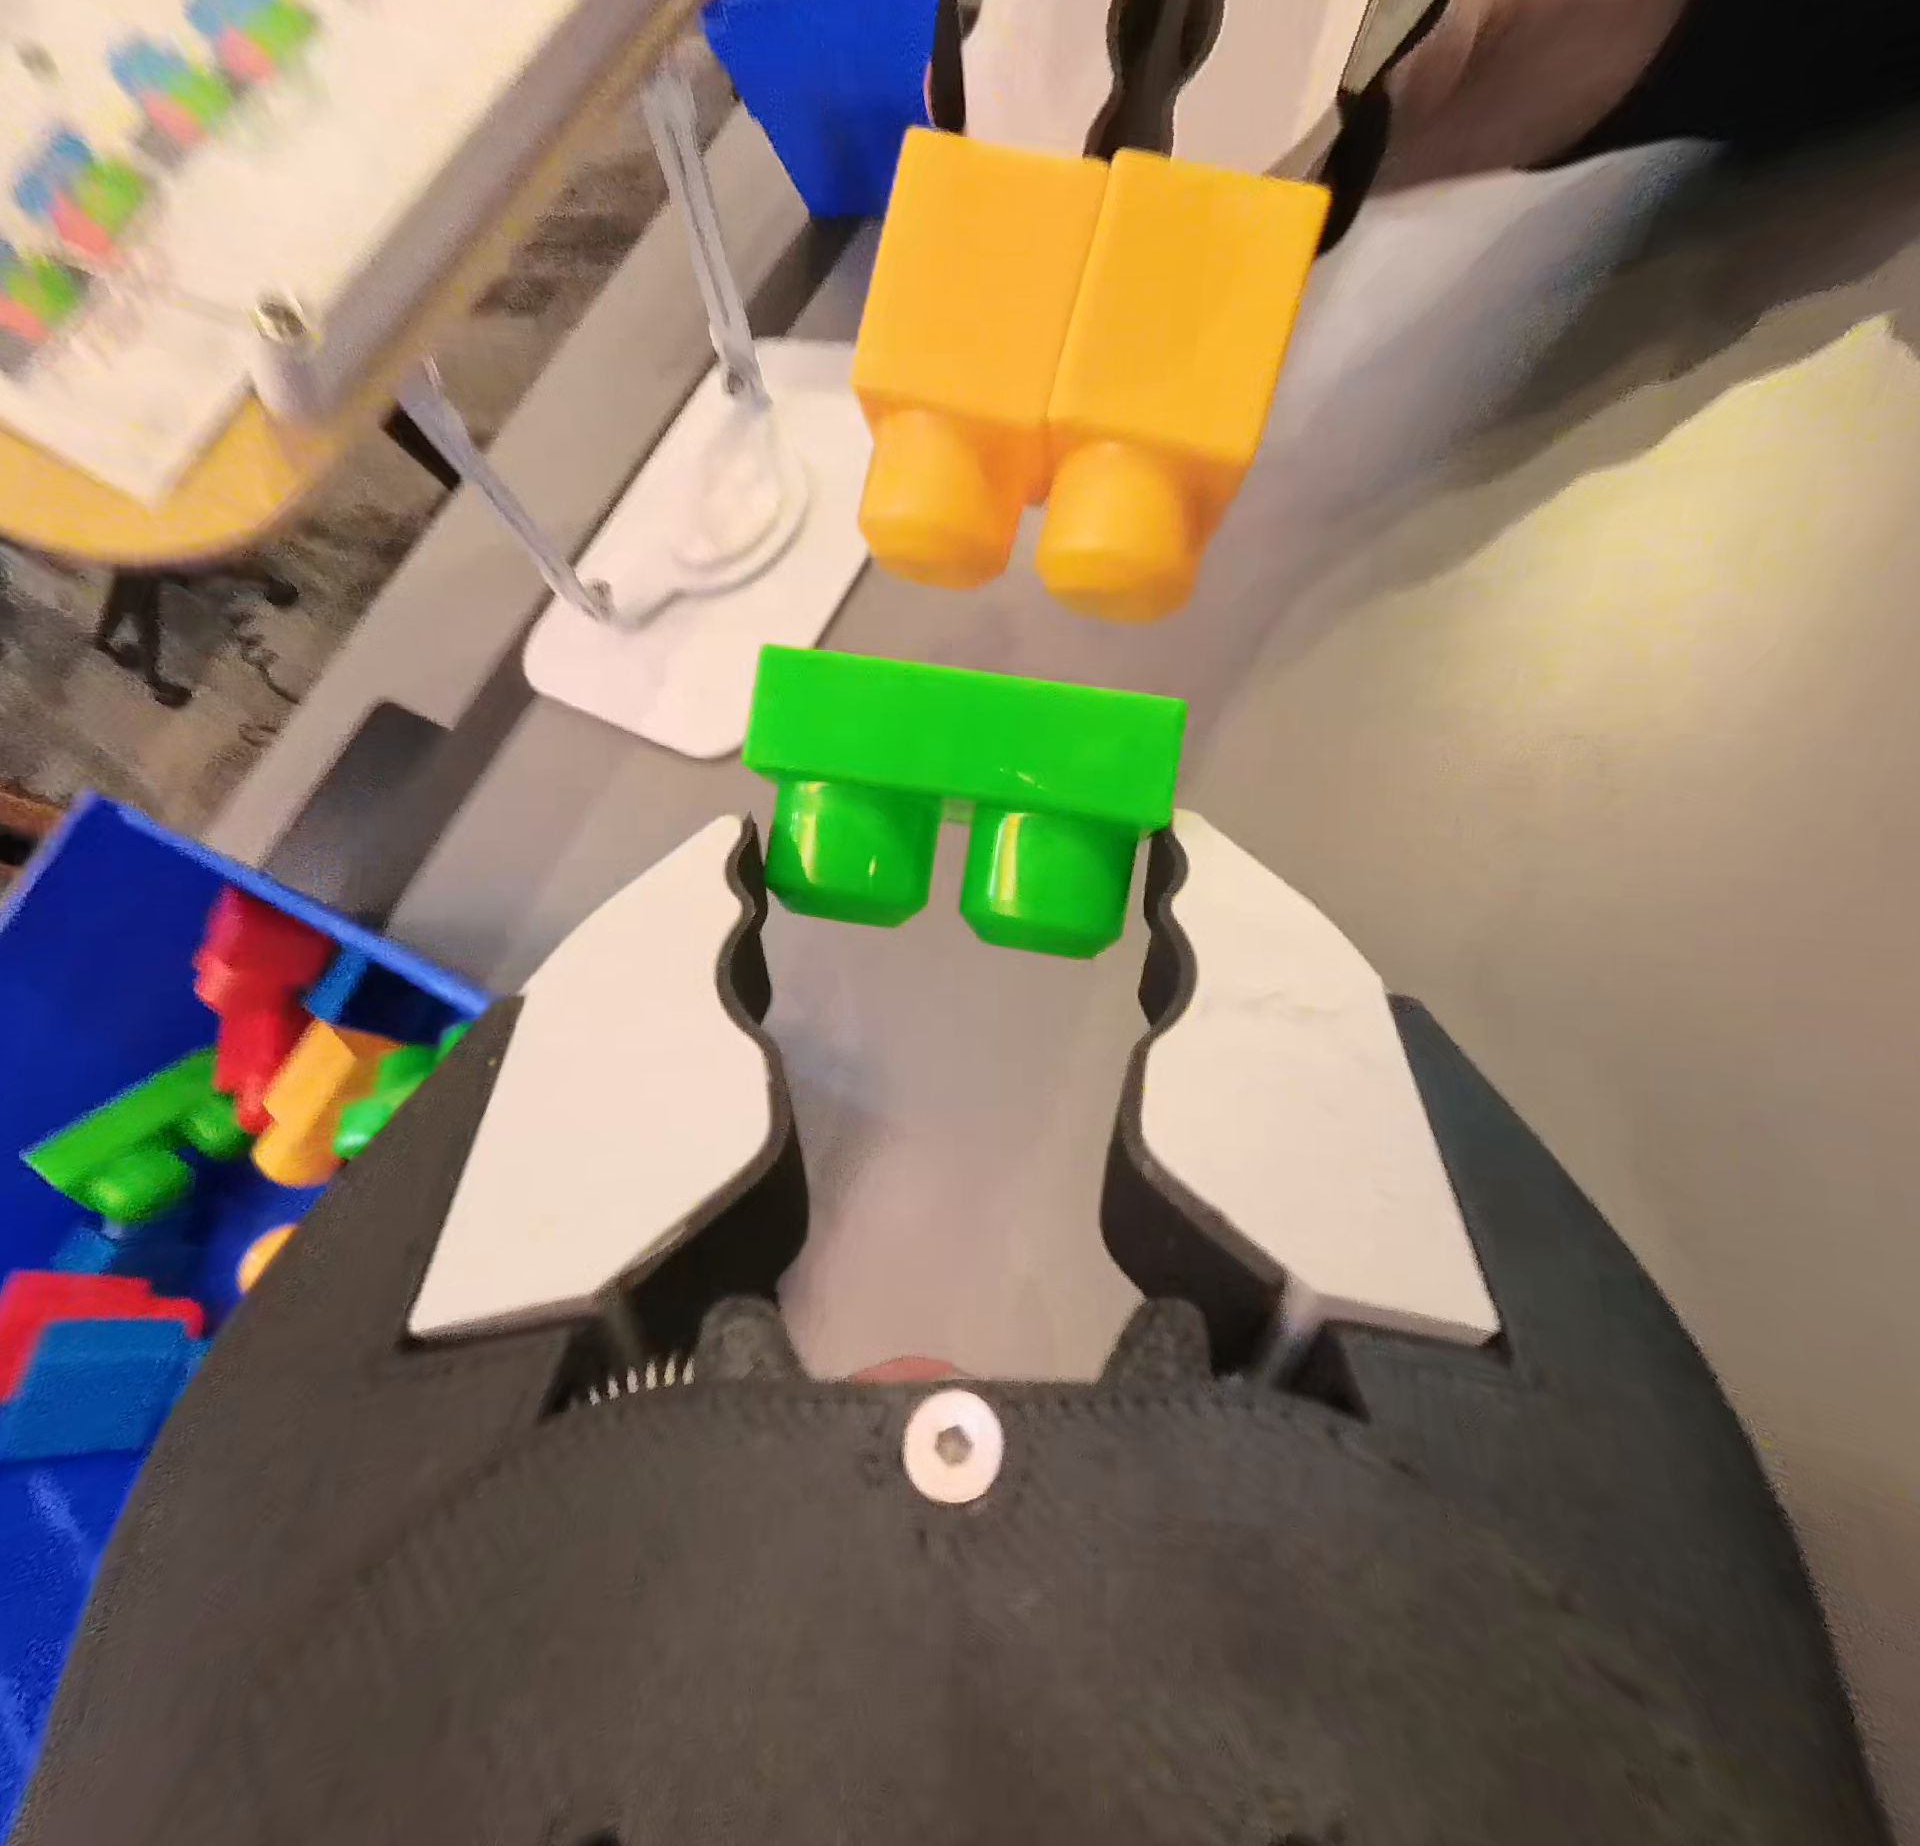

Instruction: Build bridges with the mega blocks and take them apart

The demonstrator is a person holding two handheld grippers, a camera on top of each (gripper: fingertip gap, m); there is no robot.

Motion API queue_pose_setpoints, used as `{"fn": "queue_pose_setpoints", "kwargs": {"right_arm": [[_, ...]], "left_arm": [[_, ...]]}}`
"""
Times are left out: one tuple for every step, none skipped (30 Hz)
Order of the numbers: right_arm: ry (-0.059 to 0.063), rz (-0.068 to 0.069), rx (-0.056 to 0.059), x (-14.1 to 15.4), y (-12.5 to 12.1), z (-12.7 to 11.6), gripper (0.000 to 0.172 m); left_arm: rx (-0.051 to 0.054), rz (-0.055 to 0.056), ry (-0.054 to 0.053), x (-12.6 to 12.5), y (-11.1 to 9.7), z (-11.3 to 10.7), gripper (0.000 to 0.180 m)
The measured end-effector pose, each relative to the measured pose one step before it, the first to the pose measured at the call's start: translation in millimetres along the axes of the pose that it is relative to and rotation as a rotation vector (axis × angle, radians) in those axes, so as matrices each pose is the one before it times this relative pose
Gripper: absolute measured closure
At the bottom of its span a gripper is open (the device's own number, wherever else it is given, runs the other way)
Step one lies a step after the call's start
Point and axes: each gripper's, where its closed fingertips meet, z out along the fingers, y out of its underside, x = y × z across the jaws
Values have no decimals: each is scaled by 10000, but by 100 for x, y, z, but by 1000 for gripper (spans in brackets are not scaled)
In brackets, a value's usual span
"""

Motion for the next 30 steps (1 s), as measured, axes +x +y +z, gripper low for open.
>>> {"fn": "queue_pose_setpoints", "kwargs": {"right_arm": [[69, -186, 86, 116, -735, -364, 169], [22, -170, 57, 70, -649, -341, 169], [107, -203, 36, 179, -547, -338, 169], [88, -170, -7, 194, -383, -295, 169], [45, -119, 6, 148, -294, -263, 169], [68, -85, 46, 182, -263, -245, 169], [27, -47, 45, 107, -201, -195, 169], [-2, -76, 22, 25, -154, -131, 169], [31, -151, 47, -16, -203, -124, 169], [17, -152, 61, -67, -263, -84, 169], [-58, -92, 58, -163, -293, -32, 169], [-25, -73, -9, -123, -197, 33, 169], [30, -118, 0, -99, -192, 60, 169], [-8, -41, 86, -105, -275, 4, 169], [10, -12, 74, -46, -199, -22, 169], [60, -19, 106, 43, -182, -66, 169], [5, 36, 149, 20, -212, -102, 169], [15, 67, 187, 51, -293, -121, 169], [29, 47, 191, 69, -338, -107, 169], [-14, -5, 120, -4, -287, -92, 169], [-5, -37, 107, -2, -258, -95, 169], [18, -6, 108, 29, -222, -96, 169], [11, 22, 106, 44, -196, -89, 169], [-10, 8, 84, 12, -143, -93, 169], [24, -13, 57, 46, -102, -80, 169], [21, 4, 52, 65, -133, -86, 169], [-8, -8, 26, 19, -88, -72, 169], [6, -47, -13, 16, -45, -56, 169], [31, -63, -14, 15, -83, -32, 168], [-12, -51, 12, -60, -113, 7, 168]], "left_arm": [[28, 219, -25, -56, -1039, 9, 111], [54, 299, -151, -174, -955, -10, 111], [48, 279, -83, -77, -832, -12, 111], [27, 179, 8, 23, -709, 1, 111], [64, 137, -87, -95, -701, -28, 111], [66, 142, -67, -39, -632, -30, 111], [24, 93, 64, 124, -484, -25, 111], [-28, 50, 78, 139, -331, 19, 111], [-42, 97, -27, 30, -231, 46, 111], [-44, 62, 36, 120, -161, 57, 111], [0, 12, 39, 89, -183, 21, 111], [164, 6, -64, -59, -411, -102, 111], [202, -76, 18, 27, -485, -131, 111], [12, -15, 127, 207, -216, -45, 111], [-4, 108, -23, 78, -210, -31, 111], [42, 152, -126, -63, -247, -85, 111], [97, -1, 7, 10, -312, -127, 111], [192, 27, -52, -55, -430, -189, 112], [206, 63, -80, -58, -441, -201, 112], [92, 69, -35, 28, -333, -143, 112], [85, 131, -91, -15, -340, -119, 112], [56, 108, -100, -35, -282, -86, 112], [74, 55, -56, -34, -255, -50, 112], [73, 15, 5, 10, -195, -5, 112], [75, 41, -51, -44, -169, 18, 112], [90, 25, -58, -54, -185, 10, 112], [43, 30, -20, 9, -140, 12, 112], [3, 75, -60, -22, -109, 0, 112], [10, 50, -59, -31, -109, -4, 112], [69, 4, 7, 43, -183, -9, 112]]}}
